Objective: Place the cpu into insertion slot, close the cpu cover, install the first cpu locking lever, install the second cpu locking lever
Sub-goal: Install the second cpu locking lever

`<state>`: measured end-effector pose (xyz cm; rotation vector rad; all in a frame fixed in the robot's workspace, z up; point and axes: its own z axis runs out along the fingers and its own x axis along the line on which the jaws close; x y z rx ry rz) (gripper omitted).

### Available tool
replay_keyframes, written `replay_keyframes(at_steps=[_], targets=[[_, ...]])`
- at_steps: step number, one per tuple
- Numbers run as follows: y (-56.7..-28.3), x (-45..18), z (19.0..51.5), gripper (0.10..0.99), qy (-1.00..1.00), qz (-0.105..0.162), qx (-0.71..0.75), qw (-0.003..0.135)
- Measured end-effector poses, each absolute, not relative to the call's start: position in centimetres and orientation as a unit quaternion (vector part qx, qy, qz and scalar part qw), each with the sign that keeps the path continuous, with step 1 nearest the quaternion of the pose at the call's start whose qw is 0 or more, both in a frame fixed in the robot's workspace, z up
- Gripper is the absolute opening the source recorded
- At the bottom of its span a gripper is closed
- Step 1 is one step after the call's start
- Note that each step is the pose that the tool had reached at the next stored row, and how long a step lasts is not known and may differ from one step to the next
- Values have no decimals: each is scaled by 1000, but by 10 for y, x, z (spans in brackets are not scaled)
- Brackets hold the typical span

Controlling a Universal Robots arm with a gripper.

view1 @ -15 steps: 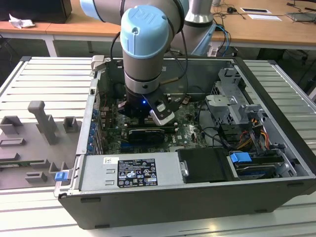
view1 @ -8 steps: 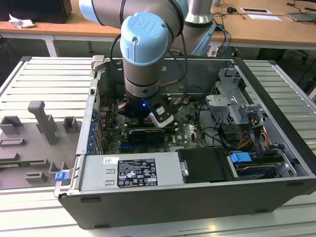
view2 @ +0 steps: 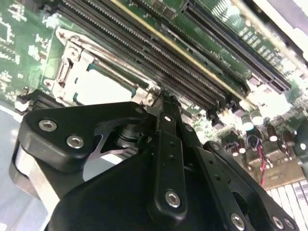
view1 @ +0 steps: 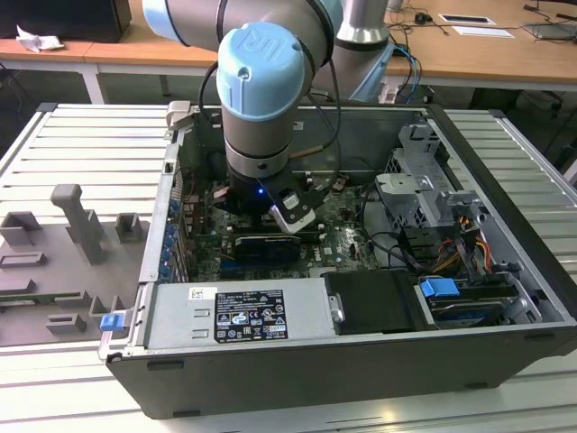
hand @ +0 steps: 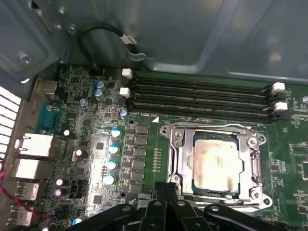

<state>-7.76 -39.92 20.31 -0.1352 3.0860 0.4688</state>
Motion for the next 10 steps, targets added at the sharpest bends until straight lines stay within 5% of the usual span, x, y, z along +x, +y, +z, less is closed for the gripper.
replay_keyframes(at_steps=[10], targets=[[-399,-78,228,106,988,150,-43,9]])
